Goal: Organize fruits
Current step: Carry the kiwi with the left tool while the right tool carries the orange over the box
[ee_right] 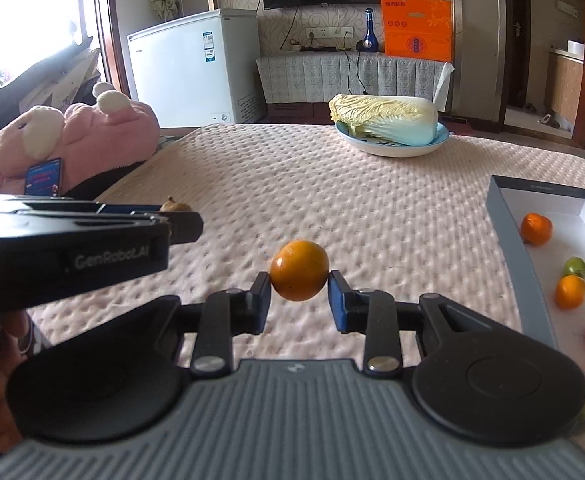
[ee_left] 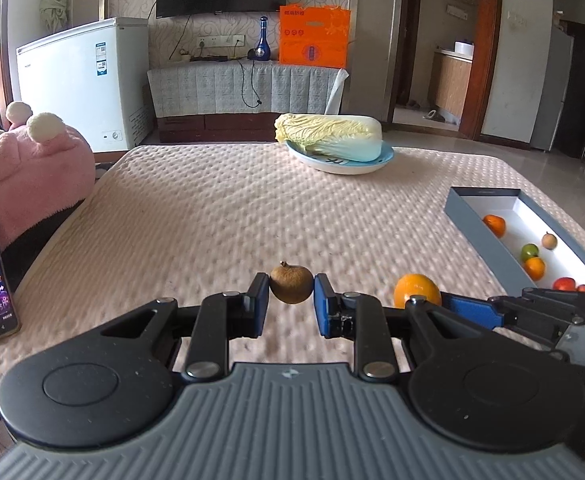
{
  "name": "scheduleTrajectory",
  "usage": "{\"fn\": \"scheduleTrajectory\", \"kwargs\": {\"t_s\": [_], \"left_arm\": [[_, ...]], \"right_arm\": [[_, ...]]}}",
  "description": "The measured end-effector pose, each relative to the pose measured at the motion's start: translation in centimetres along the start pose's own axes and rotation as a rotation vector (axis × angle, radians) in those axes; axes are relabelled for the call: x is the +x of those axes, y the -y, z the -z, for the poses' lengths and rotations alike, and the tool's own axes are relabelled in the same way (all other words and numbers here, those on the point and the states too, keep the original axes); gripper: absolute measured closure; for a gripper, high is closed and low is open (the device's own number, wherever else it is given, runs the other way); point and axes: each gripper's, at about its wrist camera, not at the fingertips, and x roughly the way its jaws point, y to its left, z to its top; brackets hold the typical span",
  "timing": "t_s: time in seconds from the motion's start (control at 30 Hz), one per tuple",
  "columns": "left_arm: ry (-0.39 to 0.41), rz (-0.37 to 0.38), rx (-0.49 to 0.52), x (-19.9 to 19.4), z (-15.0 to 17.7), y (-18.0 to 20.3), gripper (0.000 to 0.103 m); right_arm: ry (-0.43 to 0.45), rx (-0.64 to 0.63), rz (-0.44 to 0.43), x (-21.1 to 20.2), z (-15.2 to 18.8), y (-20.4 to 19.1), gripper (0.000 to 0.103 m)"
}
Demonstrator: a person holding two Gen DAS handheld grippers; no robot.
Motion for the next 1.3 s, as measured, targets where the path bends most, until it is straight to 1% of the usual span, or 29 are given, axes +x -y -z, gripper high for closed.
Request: {"fn": "scheduleTrajectory", "kwargs": {"t_s": [0.23,0.4,0.63,0.87,1.3], "left_arm": [[-0.010,0.000,0.026,0.5,-0.3,1.6,0.075],[-0.029,0.014,0.056,1.8,-0.4,3.7,0.075],[-0.021,0.061,0.072,2.6,-0.8,6.6,0.075],[-0.031,0.096,0.090,3.5,-0.9,9.7,0.075],[-0.032,0.147,0.097,4.4,-1.1,13.7,0.075]], "right_arm": [[0.021,-0.031,0.010,-2.2,0.4,2.1,0.069],[0.041,0.001,0.022,-3.8,0.4,5.0,0.069],[0.058,0.017,0.041,-5.9,1.0,7.9,0.069],[0.074,0.033,0.070,-7.5,1.4,10.3,0.069],[0.074,0.044,0.107,-8.9,2.3,12.6,0.069]]}}
